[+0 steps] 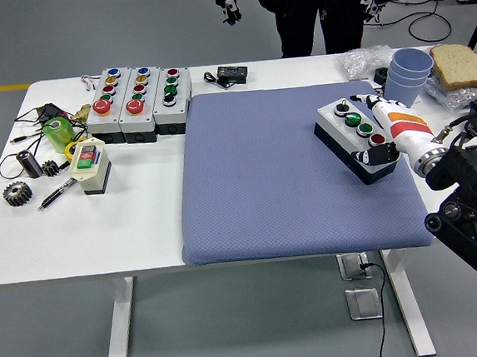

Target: Pick up the button,place it on the desk,press the button,press the button

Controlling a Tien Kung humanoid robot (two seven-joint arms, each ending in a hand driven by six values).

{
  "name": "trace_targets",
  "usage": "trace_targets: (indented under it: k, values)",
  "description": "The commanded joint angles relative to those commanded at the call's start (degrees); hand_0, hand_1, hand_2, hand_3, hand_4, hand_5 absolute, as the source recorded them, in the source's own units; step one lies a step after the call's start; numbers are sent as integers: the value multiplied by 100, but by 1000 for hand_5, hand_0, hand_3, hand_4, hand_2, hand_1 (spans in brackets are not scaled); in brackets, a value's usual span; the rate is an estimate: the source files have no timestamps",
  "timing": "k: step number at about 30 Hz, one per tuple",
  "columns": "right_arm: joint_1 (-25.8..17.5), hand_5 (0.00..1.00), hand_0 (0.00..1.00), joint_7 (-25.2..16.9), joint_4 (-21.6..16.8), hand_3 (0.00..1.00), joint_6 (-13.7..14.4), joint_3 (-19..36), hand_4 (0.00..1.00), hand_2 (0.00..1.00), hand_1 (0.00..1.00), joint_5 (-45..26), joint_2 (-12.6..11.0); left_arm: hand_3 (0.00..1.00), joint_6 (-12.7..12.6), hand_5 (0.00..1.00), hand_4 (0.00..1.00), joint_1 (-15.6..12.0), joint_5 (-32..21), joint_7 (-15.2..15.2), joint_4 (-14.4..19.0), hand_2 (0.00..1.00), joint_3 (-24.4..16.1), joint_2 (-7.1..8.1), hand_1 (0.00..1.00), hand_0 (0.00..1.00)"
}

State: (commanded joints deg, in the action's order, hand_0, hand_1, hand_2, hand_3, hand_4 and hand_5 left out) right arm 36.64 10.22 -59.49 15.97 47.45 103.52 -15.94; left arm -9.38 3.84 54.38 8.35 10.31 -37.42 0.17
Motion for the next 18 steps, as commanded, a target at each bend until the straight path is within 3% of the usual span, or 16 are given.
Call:
trace_targets:
  k: [9, 18]
  values:
    - [268, 113, 998, 150, 526, 998, -156, -158, 992, 993, 937, -868, 248, 590, -4, 642, 335, 37, -64, -8, 0, 674, 31, 3, 657, 621]
    - [564, 126, 998, 704, 983, 998, -206, -282, 995, 979, 908, -1352, 422, 593, -1, 643, 335, 40, -36, 2, 0, 675, 10, 1, 656, 621]
